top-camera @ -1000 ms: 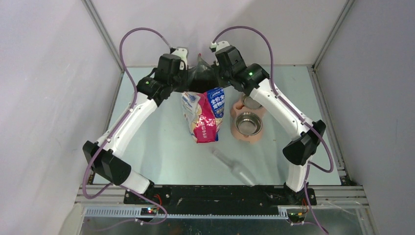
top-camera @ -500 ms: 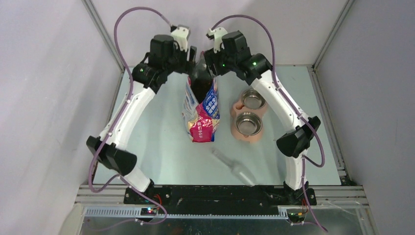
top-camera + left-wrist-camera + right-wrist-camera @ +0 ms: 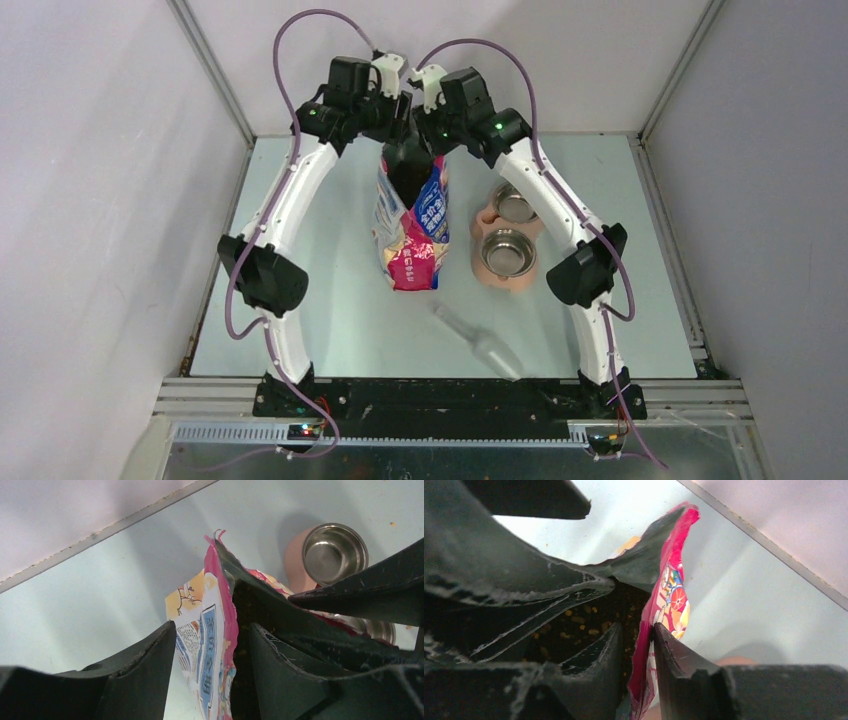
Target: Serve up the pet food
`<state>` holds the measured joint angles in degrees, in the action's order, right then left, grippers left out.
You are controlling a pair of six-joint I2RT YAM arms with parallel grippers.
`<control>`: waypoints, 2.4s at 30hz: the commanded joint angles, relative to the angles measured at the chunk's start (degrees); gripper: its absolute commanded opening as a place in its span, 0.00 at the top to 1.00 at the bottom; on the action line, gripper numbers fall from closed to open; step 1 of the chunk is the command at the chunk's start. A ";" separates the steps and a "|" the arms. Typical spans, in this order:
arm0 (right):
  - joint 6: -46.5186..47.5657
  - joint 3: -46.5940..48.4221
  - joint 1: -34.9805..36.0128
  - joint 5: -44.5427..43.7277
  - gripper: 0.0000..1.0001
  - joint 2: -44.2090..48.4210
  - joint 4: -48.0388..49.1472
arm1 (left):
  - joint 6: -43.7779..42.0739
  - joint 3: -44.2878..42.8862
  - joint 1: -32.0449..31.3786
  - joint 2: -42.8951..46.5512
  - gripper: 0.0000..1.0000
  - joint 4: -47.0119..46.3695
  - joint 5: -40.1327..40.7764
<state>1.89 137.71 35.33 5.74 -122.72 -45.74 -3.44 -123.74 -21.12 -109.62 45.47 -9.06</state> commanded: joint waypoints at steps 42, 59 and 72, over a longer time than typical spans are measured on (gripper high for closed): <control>16.06 -46.69 -14.82 30.55 0.23 37.88 -3.83 | 3.92 35.71 9.62 35.93 0.17 -15.82 5.03; 10.75 -81.09 7.52 17.04 0.77 39.27 20.45 | 19.44 53.46 19.03 44.46 0.17 -19.20 3.56; 12.33 -81.13 15.47 14.26 0.70 29.12 24.11 | 17.91 54.27 20.86 48.08 0.20 -18.56 5.54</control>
<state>12.67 56.69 49.74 21.21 -91.55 -24.49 15.00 -68.16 -0.67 -64.62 27.99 -4.62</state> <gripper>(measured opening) 0.302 0.808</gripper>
